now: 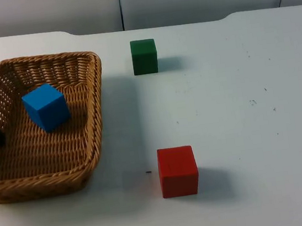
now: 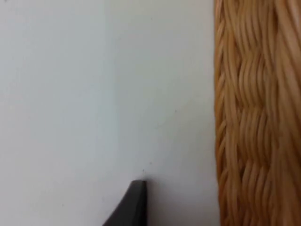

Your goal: Pick up the basket with the left hand and place the blue cube into the basket with the right hand.

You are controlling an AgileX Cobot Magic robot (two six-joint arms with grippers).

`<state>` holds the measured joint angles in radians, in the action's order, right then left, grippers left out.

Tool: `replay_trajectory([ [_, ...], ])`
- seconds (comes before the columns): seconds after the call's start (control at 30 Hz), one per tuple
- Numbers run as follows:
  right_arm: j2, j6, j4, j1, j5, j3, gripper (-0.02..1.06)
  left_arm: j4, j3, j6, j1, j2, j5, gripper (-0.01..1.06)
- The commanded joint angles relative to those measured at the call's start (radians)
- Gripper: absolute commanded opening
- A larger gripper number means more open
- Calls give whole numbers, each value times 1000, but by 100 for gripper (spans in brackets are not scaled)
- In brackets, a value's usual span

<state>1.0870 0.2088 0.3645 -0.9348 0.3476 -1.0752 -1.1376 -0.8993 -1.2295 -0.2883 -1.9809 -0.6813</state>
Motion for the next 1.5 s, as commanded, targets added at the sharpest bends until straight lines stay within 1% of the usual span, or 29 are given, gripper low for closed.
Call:
replay_trajectory([
  [0.0,-5,-8,1,-3,7,5,73,1,-17,3,3,49,-22,93],
  [0.23,-5,-8,6,-3,7,5,73,27,-37,3,3,141,-13,93],
  [0.43,-5,-8,33,-3,7,5,73,37,-68,64,1,271,-1,93],
  [0.63,-5,-8,50,-3,7,5,73,32,-76,108,1,481,-4,93],
  [0.73,-5,-8,50,-3,7,5,73,37,-76,134,1,616,-38,93],
  [0.77,-5,-8,50,-3,7,5,73,37,-76,134,1,616,-38,93],
  [0.83,-5,-8,49,-3,7,10,73,49,-76,154,1,743,-58,93],
  [0.9,-5,-8,49,-3,-24,33,73,81,-76,187,1,834,-72,93],
  [0.93,-5,-8,49,-3,-24,33,73,81,-76,187,1,834,-72,93],
  [1.07,-5,0,47,-3,-92,122,73,204,-74,304,1,1004,-127,93],
  [1.17,-5,0,30,-3,-131,170,73,242,-51,357,1,1082,-146,93],
  [1.23,-5,0,-2,-3,-171,207,73,267,-8,387,1,1171,-151,93],
  [1.27,-5,2,-7,-3,-182,225,73,276,12,406,1,1194,-151,93],
  [1.3,-5,1,-9,-3,-190,240,73,306,54,440,1,1261,-153,93],
  [1.33,-5,1,-9,-3,-190,240,73,306,54,440,1,1261,-153,93],
  [1.43,-5,1,-26,-3,-185,265,73,401,146,556,1,1415,-153,93],
  [1.47,-5,1,-26,-3,-186,272,73,455,169,611,1,1469,-153,93],
])
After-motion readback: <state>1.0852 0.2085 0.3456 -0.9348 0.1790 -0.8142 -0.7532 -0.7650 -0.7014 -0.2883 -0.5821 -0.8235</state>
